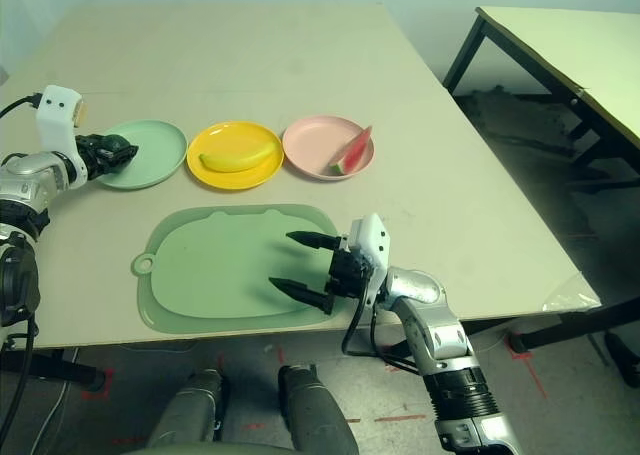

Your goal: Place the fruits into color-matched plates.

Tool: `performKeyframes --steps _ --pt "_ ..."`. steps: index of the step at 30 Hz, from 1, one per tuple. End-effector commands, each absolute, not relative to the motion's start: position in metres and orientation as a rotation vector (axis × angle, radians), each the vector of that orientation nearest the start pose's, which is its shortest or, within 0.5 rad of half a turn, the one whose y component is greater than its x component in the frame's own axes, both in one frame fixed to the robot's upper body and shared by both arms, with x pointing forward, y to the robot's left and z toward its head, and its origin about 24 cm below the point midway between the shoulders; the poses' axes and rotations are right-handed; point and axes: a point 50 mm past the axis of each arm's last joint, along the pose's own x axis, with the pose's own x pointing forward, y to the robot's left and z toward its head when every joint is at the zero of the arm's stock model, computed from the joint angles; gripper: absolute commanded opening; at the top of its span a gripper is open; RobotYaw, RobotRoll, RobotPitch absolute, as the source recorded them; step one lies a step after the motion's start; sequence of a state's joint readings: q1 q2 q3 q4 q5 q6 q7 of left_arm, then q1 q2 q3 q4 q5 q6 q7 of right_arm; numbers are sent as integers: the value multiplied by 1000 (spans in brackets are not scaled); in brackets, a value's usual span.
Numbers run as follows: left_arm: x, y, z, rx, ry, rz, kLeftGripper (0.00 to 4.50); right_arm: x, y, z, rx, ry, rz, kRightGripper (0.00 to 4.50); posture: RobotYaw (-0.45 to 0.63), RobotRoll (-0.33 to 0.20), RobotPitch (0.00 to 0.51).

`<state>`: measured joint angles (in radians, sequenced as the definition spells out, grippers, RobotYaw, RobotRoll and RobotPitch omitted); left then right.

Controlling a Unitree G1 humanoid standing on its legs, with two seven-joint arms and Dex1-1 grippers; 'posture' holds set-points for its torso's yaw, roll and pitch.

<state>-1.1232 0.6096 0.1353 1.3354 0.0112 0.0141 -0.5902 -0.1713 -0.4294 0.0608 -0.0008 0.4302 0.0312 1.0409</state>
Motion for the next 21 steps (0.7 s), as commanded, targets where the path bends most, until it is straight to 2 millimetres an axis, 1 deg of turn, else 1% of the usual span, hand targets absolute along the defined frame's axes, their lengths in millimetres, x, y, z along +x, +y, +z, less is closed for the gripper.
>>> performKeyframes --steps 1,9,21 --pt "390 286 159 208 250 -203 3139 259 -162 100 -64 -160 1072 4500 -89 0 178" --pt "391 284 158 211 255 -206 3137 261 -160 105 -66 -243 1024 4500 -92 0 178" --pt "390 284 153 226 275 -199 3136 259 -161 103 -69 -233 1031 4500 -99 0 173"
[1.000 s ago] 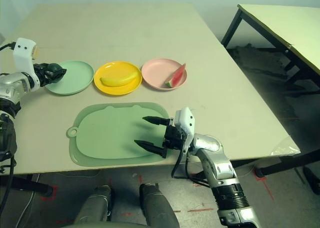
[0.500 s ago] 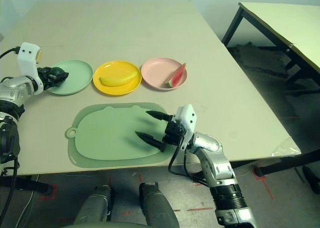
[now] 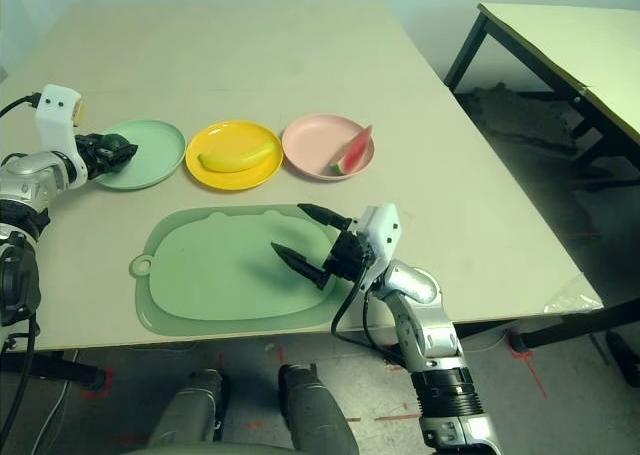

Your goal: Place the fruits into color-matched plates.

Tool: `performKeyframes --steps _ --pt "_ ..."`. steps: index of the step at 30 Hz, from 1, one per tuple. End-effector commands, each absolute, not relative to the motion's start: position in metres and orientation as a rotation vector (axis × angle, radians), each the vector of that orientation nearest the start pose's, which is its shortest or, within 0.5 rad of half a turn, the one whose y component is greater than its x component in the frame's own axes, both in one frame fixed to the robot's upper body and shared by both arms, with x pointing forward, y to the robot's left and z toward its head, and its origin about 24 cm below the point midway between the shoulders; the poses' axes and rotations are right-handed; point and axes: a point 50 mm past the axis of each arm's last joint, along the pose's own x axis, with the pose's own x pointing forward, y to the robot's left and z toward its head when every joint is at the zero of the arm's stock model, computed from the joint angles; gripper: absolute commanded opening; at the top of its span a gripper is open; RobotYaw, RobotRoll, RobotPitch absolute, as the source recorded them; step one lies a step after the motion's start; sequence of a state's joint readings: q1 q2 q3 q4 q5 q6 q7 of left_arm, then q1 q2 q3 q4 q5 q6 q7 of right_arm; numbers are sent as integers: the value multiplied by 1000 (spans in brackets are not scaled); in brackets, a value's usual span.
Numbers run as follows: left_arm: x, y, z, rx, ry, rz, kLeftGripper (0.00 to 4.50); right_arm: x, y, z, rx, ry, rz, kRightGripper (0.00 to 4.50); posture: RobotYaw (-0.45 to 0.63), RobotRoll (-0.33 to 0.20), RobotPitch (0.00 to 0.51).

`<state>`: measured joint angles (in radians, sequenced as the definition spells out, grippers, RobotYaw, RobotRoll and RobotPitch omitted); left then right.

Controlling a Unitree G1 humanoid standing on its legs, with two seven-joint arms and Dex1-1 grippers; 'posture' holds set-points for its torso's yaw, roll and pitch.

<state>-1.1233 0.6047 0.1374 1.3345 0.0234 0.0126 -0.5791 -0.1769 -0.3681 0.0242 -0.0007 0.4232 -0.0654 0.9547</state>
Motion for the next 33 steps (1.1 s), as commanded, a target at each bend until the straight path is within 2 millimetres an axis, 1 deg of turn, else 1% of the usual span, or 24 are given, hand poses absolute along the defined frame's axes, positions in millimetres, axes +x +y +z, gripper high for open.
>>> performKeyframes --steps 1,2,3,4,11,21,24,27,29,31,33 --pt "390 284 153 226 277 -200 3486 259 -161 103 -68 -232 1029 4500 -97 0 172" --pt "390 284 152 226 278 -200 3882 260 -161 103 -68 -231 1028 4500 -99 0 173" --pt "390 284 152 226 279 -201 4111 260 -161 103 -69 -230 1028 4500 -98 0 173" --pt "390 283 152 227 280 -202 4455 260 -162 103 -69 -229 1027 4500 -98 0 173" --pt "390 284 152 232 280 -202 4485 260 -162 102 -66 -221 1029 4500 -93 0 171" --pt "389 290 165 259 251 -207 4485 262 -159 102 -59 -222 1036 4500 -81 0 165" --pt "390 292 178 245 208 -217 4485 263 -159 102 -60 -222 1037 4500 -71 0 164" --pt "390 297 196 190 138 -221 4485 264 -160 101 -63 -221 1039 4500 -67 0 162" --pt "388 304 210 123 73 -214 4485 266 -163 102 -75 -225 1030 4500 -66 0 161" --pt "382 316 224 50 2 -195 4485 268 -167 102 -85 -228 1006 4500 -57 0 159" --pt "374 330 231 7 -46 -175 4485 269 -173 101 -91 -226 971 4500 -37 0 153"
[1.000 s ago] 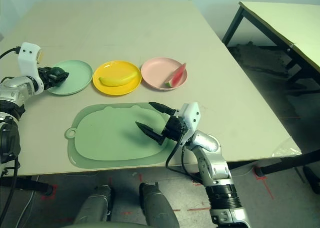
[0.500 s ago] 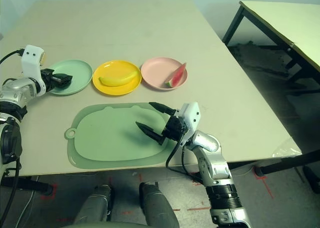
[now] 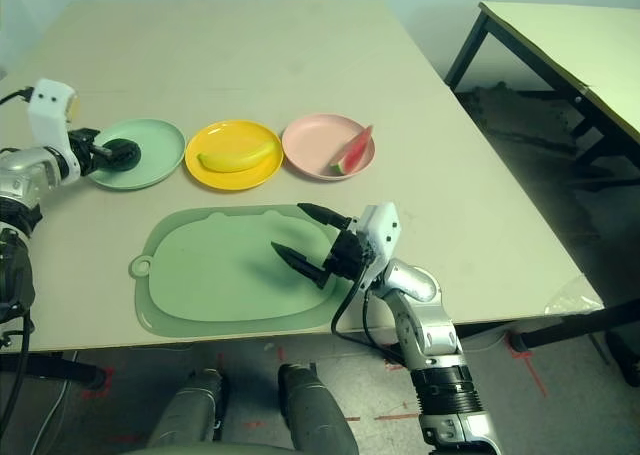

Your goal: Place the fruits into color-matched plates.

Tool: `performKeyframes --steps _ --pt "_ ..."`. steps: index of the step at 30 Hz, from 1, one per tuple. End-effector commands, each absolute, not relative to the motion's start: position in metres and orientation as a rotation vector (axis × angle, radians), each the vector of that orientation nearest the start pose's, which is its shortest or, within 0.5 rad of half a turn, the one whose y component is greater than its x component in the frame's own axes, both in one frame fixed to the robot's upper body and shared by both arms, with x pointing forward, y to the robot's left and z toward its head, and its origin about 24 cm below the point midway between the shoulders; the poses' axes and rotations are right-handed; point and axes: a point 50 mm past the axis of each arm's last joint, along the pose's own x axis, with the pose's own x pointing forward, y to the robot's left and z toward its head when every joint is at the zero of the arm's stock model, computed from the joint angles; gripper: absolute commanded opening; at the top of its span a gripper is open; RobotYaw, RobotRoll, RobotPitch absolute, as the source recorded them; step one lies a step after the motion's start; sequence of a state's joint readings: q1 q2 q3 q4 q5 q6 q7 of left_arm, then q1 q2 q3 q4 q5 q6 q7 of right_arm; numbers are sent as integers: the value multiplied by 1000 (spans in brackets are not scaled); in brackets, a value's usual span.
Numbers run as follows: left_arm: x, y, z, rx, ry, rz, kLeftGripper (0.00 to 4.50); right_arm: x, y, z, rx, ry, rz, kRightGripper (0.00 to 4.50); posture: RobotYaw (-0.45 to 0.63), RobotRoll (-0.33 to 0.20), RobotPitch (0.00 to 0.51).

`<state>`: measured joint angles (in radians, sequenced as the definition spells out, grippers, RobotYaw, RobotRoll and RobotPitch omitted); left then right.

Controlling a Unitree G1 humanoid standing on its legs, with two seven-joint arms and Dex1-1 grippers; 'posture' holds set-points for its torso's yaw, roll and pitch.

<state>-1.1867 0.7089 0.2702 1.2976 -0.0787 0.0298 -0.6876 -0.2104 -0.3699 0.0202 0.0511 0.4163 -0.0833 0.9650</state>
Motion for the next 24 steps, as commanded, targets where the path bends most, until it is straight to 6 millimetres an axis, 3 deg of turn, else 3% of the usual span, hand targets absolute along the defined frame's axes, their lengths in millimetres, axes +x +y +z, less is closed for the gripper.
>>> performKeyframes --steps 1,5,9,16,21,24 --pt "367 341 231 15 -59 -159 4485 269 -179 100 -86 -224 931 4500 -28 0 151" --pt "333 381 217 -9 -77 -82 4485 263 -204 91 -81 -205 766 4500 2 0 145" --pt "299 398 186 -35 -76 -34 4485 264 -232 83 -101 -199 570 4500 22 0 146" --pt "258 375 122 45 25 -72 4485 268 -268 68 -113 -187 312 4500 31 0 146" --pt "249 375 110 44 30 -37 4485 263 -285 59 -140 -166 239 4500 28 0 149" --pt "242 378 103 23 27 6 4485 254 -305 53 -147 -149 153 4500 25 0 153"
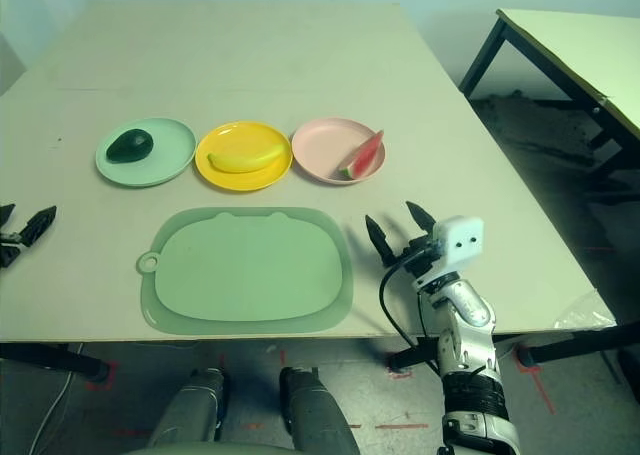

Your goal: Place the fruits into color-matched plates.

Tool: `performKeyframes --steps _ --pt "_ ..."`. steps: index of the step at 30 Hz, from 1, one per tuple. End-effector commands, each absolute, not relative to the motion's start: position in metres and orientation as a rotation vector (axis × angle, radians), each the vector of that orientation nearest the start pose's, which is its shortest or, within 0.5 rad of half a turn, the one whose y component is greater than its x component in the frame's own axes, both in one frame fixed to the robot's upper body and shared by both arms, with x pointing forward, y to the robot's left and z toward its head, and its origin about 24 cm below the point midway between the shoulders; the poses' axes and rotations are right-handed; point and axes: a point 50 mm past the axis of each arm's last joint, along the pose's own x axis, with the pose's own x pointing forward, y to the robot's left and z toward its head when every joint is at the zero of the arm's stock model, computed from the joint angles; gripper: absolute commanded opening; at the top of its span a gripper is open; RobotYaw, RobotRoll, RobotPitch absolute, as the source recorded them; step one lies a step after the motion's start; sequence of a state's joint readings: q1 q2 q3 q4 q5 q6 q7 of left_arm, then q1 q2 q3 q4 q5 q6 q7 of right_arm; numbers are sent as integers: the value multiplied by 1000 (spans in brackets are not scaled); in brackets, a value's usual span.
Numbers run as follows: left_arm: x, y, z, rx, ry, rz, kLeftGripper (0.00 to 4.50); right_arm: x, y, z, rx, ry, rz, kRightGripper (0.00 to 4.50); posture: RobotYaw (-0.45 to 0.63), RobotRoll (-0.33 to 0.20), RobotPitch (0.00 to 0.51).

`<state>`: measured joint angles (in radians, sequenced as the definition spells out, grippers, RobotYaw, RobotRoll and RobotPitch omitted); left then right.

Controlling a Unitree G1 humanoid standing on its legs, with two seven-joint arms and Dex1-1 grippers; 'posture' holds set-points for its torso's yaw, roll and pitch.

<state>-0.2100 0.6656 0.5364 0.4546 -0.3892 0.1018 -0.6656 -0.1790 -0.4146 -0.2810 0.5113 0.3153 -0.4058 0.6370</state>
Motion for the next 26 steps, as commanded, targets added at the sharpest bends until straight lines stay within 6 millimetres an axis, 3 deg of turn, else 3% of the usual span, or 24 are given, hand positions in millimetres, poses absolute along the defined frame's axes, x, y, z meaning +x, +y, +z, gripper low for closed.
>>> performKeyframes --steps 1,10,26 --pt "241 378 101 29 32 9 4485 251 -311 52 -152 -143 130 4500 27 0 152" --pt "237 381 100 65 52 -3 4485 242 -334 48 -181 -123 56 4500 27 0 157" --pt "244 368 105 68 23 -23 4485 259 -331 52 -187 -148 89 4500 64 0 137"
